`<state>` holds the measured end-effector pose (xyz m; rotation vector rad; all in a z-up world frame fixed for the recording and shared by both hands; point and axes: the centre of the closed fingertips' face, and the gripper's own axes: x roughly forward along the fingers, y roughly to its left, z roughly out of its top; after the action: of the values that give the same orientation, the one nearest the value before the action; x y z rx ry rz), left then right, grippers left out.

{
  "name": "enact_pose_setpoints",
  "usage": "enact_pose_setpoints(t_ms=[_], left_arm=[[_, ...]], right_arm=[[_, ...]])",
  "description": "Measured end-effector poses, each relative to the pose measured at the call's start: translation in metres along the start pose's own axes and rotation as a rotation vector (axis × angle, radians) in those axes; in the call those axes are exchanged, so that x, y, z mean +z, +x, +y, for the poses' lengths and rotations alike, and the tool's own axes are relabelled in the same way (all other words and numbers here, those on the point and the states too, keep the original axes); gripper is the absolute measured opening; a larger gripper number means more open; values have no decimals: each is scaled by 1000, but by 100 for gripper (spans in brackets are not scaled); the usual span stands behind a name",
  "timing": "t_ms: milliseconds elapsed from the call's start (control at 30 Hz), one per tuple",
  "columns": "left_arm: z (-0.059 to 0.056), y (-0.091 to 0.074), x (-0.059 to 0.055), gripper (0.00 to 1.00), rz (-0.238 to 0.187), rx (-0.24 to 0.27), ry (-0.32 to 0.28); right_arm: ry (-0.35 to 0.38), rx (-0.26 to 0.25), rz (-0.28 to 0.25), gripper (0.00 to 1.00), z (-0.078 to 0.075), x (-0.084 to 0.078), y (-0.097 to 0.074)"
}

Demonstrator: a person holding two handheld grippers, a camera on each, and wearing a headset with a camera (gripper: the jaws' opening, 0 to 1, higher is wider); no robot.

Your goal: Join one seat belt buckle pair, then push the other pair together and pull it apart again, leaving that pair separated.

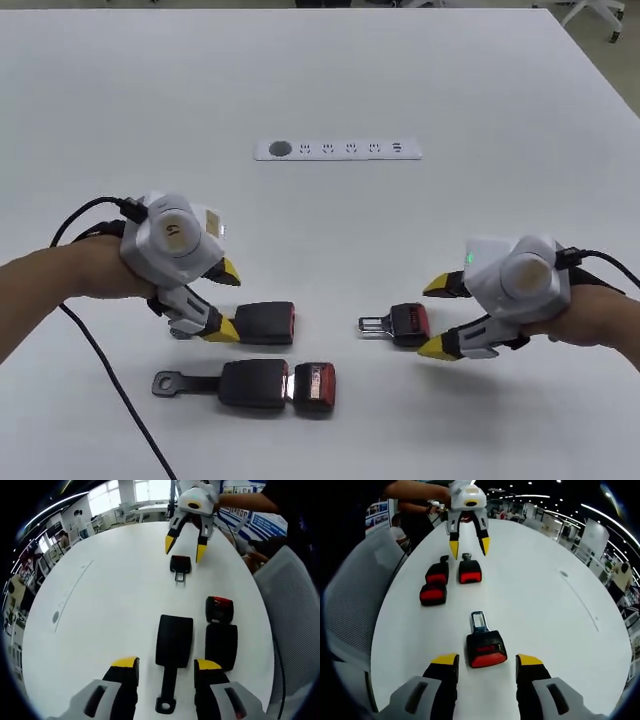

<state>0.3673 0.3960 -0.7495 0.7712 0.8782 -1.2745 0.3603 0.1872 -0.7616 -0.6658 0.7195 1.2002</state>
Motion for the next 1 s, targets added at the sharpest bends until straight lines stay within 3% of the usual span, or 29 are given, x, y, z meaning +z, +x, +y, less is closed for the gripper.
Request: enact_pose_setpoints(t_ms=[267, 667, 1000], left_arm=[[-5, 13, -4, 41, 44, -34, 50], [-6, 31, -18, 33, 78, -71, 53], [-7, 28, -17, 32, 78, -72, 63]], right_arm=[[-20, 15, 11, 39, -1, -5, 6], [-45, 50, 15, 32, 2, -9, 17], [-56, 53, 11, 31, 2, -8, 17]])
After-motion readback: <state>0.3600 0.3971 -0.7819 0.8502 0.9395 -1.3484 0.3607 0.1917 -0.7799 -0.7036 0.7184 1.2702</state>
